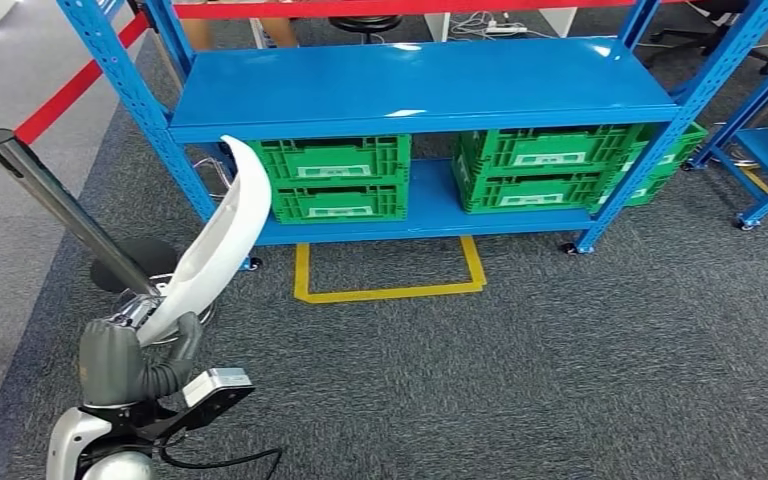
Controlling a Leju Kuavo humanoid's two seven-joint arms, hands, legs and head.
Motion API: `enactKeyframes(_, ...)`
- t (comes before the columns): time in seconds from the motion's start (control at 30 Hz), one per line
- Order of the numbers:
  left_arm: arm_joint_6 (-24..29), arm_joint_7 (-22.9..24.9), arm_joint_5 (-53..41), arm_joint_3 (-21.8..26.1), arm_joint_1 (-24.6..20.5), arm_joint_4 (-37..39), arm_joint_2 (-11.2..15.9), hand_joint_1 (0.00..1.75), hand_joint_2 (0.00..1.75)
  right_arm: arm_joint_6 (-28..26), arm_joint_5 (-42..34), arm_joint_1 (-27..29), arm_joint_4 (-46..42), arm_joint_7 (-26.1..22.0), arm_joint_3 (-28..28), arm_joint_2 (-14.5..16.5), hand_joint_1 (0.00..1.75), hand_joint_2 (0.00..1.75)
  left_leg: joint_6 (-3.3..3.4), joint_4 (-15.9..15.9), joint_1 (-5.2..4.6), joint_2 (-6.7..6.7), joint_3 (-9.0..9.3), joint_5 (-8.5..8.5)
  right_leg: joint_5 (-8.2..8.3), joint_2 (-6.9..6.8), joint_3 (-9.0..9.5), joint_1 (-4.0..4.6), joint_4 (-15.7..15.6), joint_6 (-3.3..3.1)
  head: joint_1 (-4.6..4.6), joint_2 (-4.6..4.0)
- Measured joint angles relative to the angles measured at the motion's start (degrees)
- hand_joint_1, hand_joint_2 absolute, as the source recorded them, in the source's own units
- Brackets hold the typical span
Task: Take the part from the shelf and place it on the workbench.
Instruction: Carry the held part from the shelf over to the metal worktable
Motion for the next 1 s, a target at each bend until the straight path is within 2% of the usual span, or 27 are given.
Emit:
enactKeyframes(0.03, -0.01, -0.03, 0.14, 0.09, -0.28, 0.13, -0.06, 1.75, 1.75, 0.03, -0.03, -0.14, -0.01, -0.2, -0.08, 0.02, 0.0, 1.75, -0.32, 0.67, 0.02, -0.04, -0.91, 0.4, -0.68, 0.12, 3.25, -0.05, -4.55, -0.02, 0.03, 0.0)
enactKeyframes(0.07, -0.01, -0.07, 0.21, 0.16, -0.51, 0.23, -0.13, 1.75, 1.75, 0.07, -0.04, -0.23, -0.02, -0.35, -0.14, 0.03, 0.0, 1.75, -0.65, 1.23, 0.01, -0.06, -1.51, 0.8, -1.8, 0.2, 5.43, -0.04, -8.0, -0.25, 0.03, 0.0)
enactKeyframes(0.1, -0.01, -0.13, 0.24, 0.21, -0.69, 0.3, -0.19, 1.75, 1.75, 0.1, -0.05, -0.29, -0.03, -0.43, -0.23, 0.04, 0.0, 1.75, -0.98, 1.6, 0.0, -0.06, -1.86, 1.2, -2.86, 0.28, 6.61, 0.09, -10.1, -0.66, 0.04, 0.0)
enactKeyframes(0.17, -0.01, -0.26, 0.25, 0.25, -0.9, 0.51, -0.3, 1.75, 1.75, 0.13, -0.08, -0.24, -0.03, -0.5, -0.46, 0.03, 0.0, 1.75, -1.59, 1.85, 0.18, -0.12, -2.26, 1.91, -2.65, 0.08, 5.91, 0.22, -10.48, -1.92, 0.02, 0.0)
enactKeyframes(0.2, -0.01, -0.3, 0.25, 0.26, -0.92, 0.62, -0.32, 1.75, 1.75, 0.13, -0.09, -0.26, -0.03, -0.51, -0.6, 0.03, 0.0, 1.75, -1.94, 2.29, 0.3, -0.2, -2.59, 1.11, -2.1, -0.06, 5.35, 0.23, -10.39, -2.5, -0.05, 0.0)
enactKeyframes(0.23, -0.02, -0.32, 0.25, 0.28, -0.92, 0.74, -0.33, 1.75, 1.75, 0.14, -0.1, -0.27, -0.04, -0.55, -0.7, 0.03, 0.0, 1.75, -2.31, 3.57, 0.45, -0.28, -3.05, -0.93, -1.4, -0.22, 4.64, 0.19, -10.39, -3.0, -0.21, 0.0)
enactKeyframes(0.27, -0.05, -0.35, 0.23, 0.31, -0.94, 0.84, -0.33, 1.75, 1.75, 0.15, -0.08, -0.28, -0.04, -0.72, -0.8, 0.03, 0.0, 1.75, -2.67, 5.91, 0.63, -0.33, -3.62, -4.03, -0.66, -0.33, 3.92, 0.22, -10.37, -3.36, -0.38, 0.0)
enactKeyframes(0.3, -0.12, -0.38, 0.19, 0.32, -0.96, 0.93, -0.33, 1.75, 1.75, 0.15, -0.05, -0.28, -0.05, -1.01, -0.89, 0.03, 0.0, 1.75, -2.99, 9.17, 0.79, -0.34, -4.15, -7.49, 0.1, -0.37, 3.2, 0.32, -10.32, -3.57, -0.58, 0.0)
enactKeyframes(0.33, -0.22, -0.42, 0.13, 0.33, -0.99, 1.02, -0.32, 1.75, 1.75, 0.16, -0.03, -0.27, -0.05, -1.4, -0.96, 0.03, 0.0, 1.75, -3.21, 12.88, 0.95, -0.35, -4.56, -10.1, 0.86, -0.43, 2.4, 0.43, -10.23, -3.66, -0.67, 0.0)
enactKeyframes(0.37, -0.37, -0.44, 0.04, 0.33, -1.01, 1.12, -0.32, 1.75, 1.75, 0.16, 0.01, -0.28, -0.05, -1.8, -1.04, 0.03, 0.0, 1.75, -3.32, 16.04, 1.07, -0.35, -4.65, -11.16, 1.6, -0.47, 1.53, 0.55, -10.08, -3.7, -0.69, 0.0)
enactKeyframes(0.4, -0.5, -0.45, -0.04, 0.33, -1.03, 1.22, -0.32, 1.75, 1.75, 0.16, 0.07, -0.31, -0.05, -2.08, -1.13, 0.03, 0.0, 1.75, -3.31, 17.84, 1.15, -0.36, -4.16, -10.73, 2.29, -0.5, 0.51, 0.67, -9.87, -3.7, -0.7, 0.0)
enactKeyframes(0.43, -0.62, -0.45, -0.09, 0.33, -1.05, 1.32, -0.33, 1.75, 1.75, 0.16, 0.15, -0.35, -0.05, -2.21, -1.23, 0.03, 0.0, 1.75, -3.19, 17.8, 1.19, -0.38, -2.88, -9.3, 2.93, -0.5, -0.62, 0.78, -9.58, -3.67, -0.71, 0.0)
enactKeyframes(0.47, -0.73, -0.44, -0.12, 0.33, -1.07, 1.38, -0.35, 1.75, 1.75, 0.15, 0.26, -0.39, -0.05, -2.23, -1.33, 0.03, 0.0, 1.75, -2.96, 15.81, 1.2, -0.41, -0.72, -7.65, 3.49, -0.48, -1.66, 0.9, -9.3, -3.61, -0.72, 0.0)
enactKeyframes(0.5, -0.8, -0.44, -0.12, 0.34, -1.1, 1.4, -0.38, 1.75, 1.75, 0.14, 0.39, -0.41, -0.05, -2.17, -1.41, 0.03, 0.0, 1.75, -2.63, 12.31, 1.17, -0.47, 2.19, -6.74, 4.02, -0.43, -2.49, 0.99, -9.04, -3.51, -0.71, 0.0)
enactKeyframes(0.57, -0.95, -0.42, -0.13, 0.34, -1.28, 1.42, -0.46, 1.75, 1.75, 0.13, 0.58, -0.42, -0.07, -1.96, -1.48, 0.04, 0.0, 1.75, -1.9, 4.01, 0.94, -0.62, 7.92, -7.37, 5.07, -0.31, -3.59, 1.15, -8.77, -3.1, -0.67, 0.0)
enactKeyframes(0.6, -1.02, -0.42, -0.12, 0.34, -1.38, 1.42, -0.51, 1.75, 1.75, 0.13, 0.7, -0.41, -0.07, -1.83, -1.5, 0.05, 0.0, 1.75, -1.6, 1.35, 0.7, -0.67, 9.43, -7.99, 5.7, -0.27, -3.95, 1.1, -8.77, -2.84, -0.66, 0.0)
enactKeyframes(0.63, -1.1, -0.39, -0.11, 0.34, -1.46, 1.43, -0.55, 1.75, 1.75, 0.14, 0.82, -0.37, -0.08, -1.7, -1.52, 0.05, 0.0, 1.75, -1.32, -0.11, 0.42, -0.65, 9.9, -8.2, 6.36, -0.22, -4.28, 1.0, -8.86, -2.49, -0.66, 0.0)
enactKeyframes(0.67, -1.2, -0.35, -0.09, 0.36, -1.5, 1.45, -0.58, 1.75, 1.75, 0.16, 0.94, -0.31, -0.07, -1.55, -1.56, 0.04, 0.0, 1.75, -0.99, -0.49, 0.35, -0.51, 9.51, -7.8, 6.85, -0.13, -4.65, 0.79, -8.91, -2.17, -0.69, 0.0)
enactKeyframes(0.7, -1.34, -0.33, -0.02, 0.38, -1.53, 1.46, -0.61, 1.75, 1.75, 0.19, 1.06, -0.26, -0.07, -1.42, -1.61, 0.04, 0.0, 1.75, -0.62, -0.64, 0.27, -0.29, 8.89, -7.15, 6.6, -0.05, -5.13, 0.62, -8.71, -1.89, -0.76, 0.0)
enactKeyframes(0.73, -1.51, -0.3, 0.07, 0.4, -1.56, 1.48, -0.68, 1.75, 1.75, 0.26, 1.17, -0.19, -0.06, -1.29, -1.68, 0.04, 0.0, 1.75, -0.17, -0.83, 0.3, -0.04, 8.28, -6.53, 5.22, 0.03, -5.78, 0.53, -7.8, -1.64, -0.68, 0.0)
enactKeyframes(0.77, -1.69, -0.29, 0.16, 0.43, -1.59, 1.49, -0.75, 1.75, 1.75, 0.33, 1.28, -0.12, -0.05, -1.19, -1.75, 0.04, 0.0, 1.75, 0.23, -0.98, 0.4, 0.25, 7.6, -5.88, 2.74, 0.09, -6.58, 0.46, -5.77, -1.46, -0.57, 0.0)
enactKeyframes(0.83, -2.05, -0.3, 0.35, 0.48, -1.59, 1.53, -0.85, 1.75, 1.75, 0.49, 1.56, -0.06, -0.05, -1.09, -1.9, 0.04, 0.0, 1.75, 0.65, -0.95, 0.33, 0.85, 6.25, -4.77, -2.74, 0.11, -8.28, 0.41, 0.93, -1.09, -0.27, 0.0)
enactKeyframes(0.87, -2.18, -0.31, 0.45, 0.5, -1.58, 1.56, -0.85, 1.75, 1.75, 0.53, 1.66, -0.07, -0.05, -1.08, -1.93, 0.04, 0.0, 1.75, 0.67, -0.91, 0.31, 1.26, 5.56, -4.2, -3.88, 0.1, -8.84, 0.36, 4.42, -0.88, -0.25, 0.0)
enactKeyframes(0.9, -2.26, -0.31, 0.54, 0.51, -1.58, 1.61, -0.85, 1.75, 1.75, 0.56, 1.74, -0.08, -0.05, -1.08, -1.97, 0.04, 0.0, 1.75, 0.64, -0.84, 0.3, 1.72, 4.85, -3.67, -3.39, 0.07, -8.97, 0.32, 6.79, -0.69, -0.25, 0.0)
enactKeyframes(0.93, -2.31, -0.31, 0.62, 0.52, -1.58, 1.67, -0.85, 1.75, 1.75, 0.58, 1.8, -0.08, -0.05, -1.08, -2.01, 0.04, 0.0, 1.75, 0.56, -0.72, 0.31, 2.21, 4.1, -3.18, -1.72, -0.02, -8.37, 0.27, 7.56, -0.54, -0.23, 0.0)
enactKeyframes(0.97, -2.32, -0.32, 0.66, 0.52, -1.58, 1.71, -0.85, 1.75, 1.75, 0.58, 1.83, -0.08, -0.06, -1.07, -2.06, 0.03, 0.0, 1.75, 0.41, -0.5, 0.32, 2.7, 3.34, -2.78, 0.28, -0.34, -6.74, 0.24, 6.25, -0.44, -0.24, 0.0)
enactKeyframes(1.0, -2.33, -0.32, 0.69, 0.53, -1.57, 1.73, -0.85, 1.75, 1.75, 0.58, 1.86, -0.1, -0.07, -1.07, -2.12, 0.03, 0.0, 1.75, 0.22, -0.15, 0.31, 3.14, 2.7, -2.47, 1.57, -1.26, -4.12, 0.22, 3.16, -0.41, -0.22, 0.0)
